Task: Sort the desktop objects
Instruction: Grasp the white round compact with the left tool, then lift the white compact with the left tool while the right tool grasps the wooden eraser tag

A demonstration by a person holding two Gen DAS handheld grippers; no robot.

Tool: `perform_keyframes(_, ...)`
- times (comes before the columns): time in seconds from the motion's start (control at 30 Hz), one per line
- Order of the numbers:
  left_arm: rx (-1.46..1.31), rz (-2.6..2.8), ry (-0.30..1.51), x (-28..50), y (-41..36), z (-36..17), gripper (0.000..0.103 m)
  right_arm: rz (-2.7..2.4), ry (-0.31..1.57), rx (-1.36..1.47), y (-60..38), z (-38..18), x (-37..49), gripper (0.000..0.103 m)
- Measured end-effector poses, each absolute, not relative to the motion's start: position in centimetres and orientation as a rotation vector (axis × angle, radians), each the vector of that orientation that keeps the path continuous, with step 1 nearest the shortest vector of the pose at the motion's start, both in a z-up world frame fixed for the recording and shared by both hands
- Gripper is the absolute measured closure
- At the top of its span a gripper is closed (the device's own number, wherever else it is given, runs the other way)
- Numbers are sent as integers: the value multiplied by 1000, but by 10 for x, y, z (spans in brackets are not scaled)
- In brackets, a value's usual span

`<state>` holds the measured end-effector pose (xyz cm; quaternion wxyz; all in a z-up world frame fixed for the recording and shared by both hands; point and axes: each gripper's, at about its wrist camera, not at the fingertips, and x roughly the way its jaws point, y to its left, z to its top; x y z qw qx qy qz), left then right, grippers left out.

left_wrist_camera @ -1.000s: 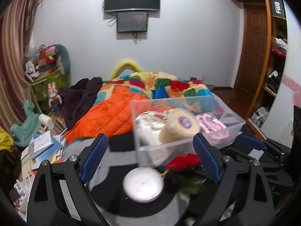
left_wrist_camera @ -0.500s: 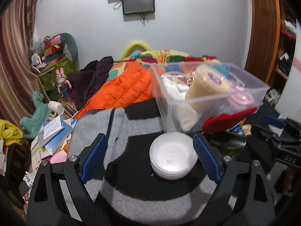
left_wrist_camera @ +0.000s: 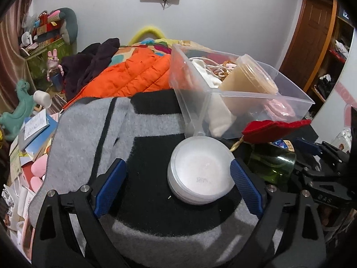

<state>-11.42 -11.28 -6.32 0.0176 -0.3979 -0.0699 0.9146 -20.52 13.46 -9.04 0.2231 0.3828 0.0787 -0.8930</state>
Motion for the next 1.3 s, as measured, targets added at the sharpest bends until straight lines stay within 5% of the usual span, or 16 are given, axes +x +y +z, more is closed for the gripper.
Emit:
perform_keyframes(0.17,-1209,2822,-131,-110,-99,-63,8,-2452,184,1051,140,-91,-205,62)
perform_keyframes(0.4,-1309,2840,-10,-119,-89,-70,8,-2452,94,1042,154,-91,-207,70)
perform_keyframes(0.67,-1323,2865,28,-124,-84,-72,14,-2447,103,1065,147,-90,-212,70)
perform_keyframes(0.87,-1306,2874,-24,-125,-88,-71,38,-2448,250,1055,126,-92,-207,41)
perform_keyframes(1.03,-1254,2901,-109,-119,-98,-66,38,-2466,273,1064,119,-91,-210,42)
perform_keyframes(1.2,-1191,2917,-188,-112,-107,-60,38,-2509,233,1088,123,-90,-217,61)
perform_keyframes(1.3,-1167,2916,-227,-110,-111,-58,38,-2519,264,1084,119,-90,-214,61)
